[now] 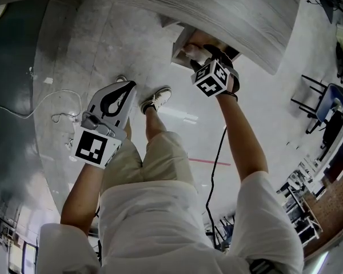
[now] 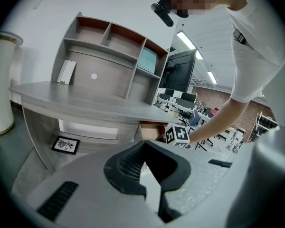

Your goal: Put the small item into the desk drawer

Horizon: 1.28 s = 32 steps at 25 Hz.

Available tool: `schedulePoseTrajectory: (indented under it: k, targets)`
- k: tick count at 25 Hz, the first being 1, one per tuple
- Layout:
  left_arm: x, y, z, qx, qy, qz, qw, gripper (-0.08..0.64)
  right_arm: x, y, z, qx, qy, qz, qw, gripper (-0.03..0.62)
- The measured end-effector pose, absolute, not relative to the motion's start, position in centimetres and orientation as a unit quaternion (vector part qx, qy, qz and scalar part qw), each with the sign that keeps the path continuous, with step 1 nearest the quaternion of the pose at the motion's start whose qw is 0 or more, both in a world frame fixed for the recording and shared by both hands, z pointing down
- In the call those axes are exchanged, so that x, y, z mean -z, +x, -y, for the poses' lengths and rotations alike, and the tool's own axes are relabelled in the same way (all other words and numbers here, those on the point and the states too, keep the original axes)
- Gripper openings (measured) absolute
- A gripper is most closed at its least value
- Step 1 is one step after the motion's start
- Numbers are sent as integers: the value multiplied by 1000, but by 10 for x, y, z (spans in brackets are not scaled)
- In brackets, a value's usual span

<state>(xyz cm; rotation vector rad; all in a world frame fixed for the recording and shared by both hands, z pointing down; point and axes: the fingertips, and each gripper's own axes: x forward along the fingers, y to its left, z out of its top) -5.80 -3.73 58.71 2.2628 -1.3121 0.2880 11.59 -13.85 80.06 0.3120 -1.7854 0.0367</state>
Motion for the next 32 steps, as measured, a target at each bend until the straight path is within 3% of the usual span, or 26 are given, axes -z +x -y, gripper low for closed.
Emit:
schedulePoseTrajectory:
  k: [32]
  targets:
    - [-512, -29, 49, -112, 901, 377, 182, 5, -691, 141, 122, -100, 303, 778, 541, 259]
